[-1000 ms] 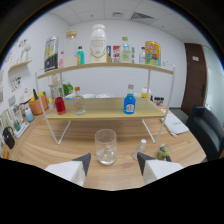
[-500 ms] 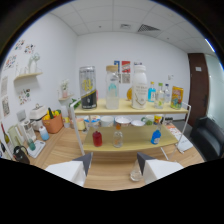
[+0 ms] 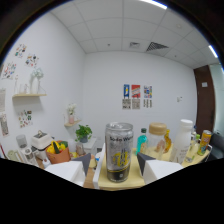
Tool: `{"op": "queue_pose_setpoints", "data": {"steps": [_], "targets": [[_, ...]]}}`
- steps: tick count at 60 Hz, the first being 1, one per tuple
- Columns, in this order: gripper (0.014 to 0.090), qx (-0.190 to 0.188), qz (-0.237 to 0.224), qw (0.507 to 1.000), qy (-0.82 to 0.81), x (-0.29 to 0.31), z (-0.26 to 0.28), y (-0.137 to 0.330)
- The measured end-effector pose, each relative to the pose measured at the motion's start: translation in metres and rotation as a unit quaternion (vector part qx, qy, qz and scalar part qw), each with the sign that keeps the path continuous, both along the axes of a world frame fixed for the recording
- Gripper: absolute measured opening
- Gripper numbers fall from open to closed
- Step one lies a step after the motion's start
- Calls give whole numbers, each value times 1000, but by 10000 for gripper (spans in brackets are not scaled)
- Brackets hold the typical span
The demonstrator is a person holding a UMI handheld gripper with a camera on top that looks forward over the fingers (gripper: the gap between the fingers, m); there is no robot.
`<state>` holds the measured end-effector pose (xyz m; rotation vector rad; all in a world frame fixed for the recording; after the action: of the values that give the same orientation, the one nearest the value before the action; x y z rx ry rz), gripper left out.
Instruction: Make me a cup of Mojito.
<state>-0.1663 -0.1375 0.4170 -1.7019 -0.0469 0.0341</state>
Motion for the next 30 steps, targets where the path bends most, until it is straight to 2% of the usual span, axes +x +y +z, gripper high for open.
{"op": "queue_pose_setpoints", "data": {"steps": [4,9,14,22,30], "targets": [[852,-4,-2,1000,2,-2,0,18],[793,-11,-8,1000,5,1,-5,34],[700,-19,-11,1000,8,1,-8,42],[543,-1,-27,1000,-5,10,-6,47],[530,5,-12,1000,5,10,-7,49]]}}
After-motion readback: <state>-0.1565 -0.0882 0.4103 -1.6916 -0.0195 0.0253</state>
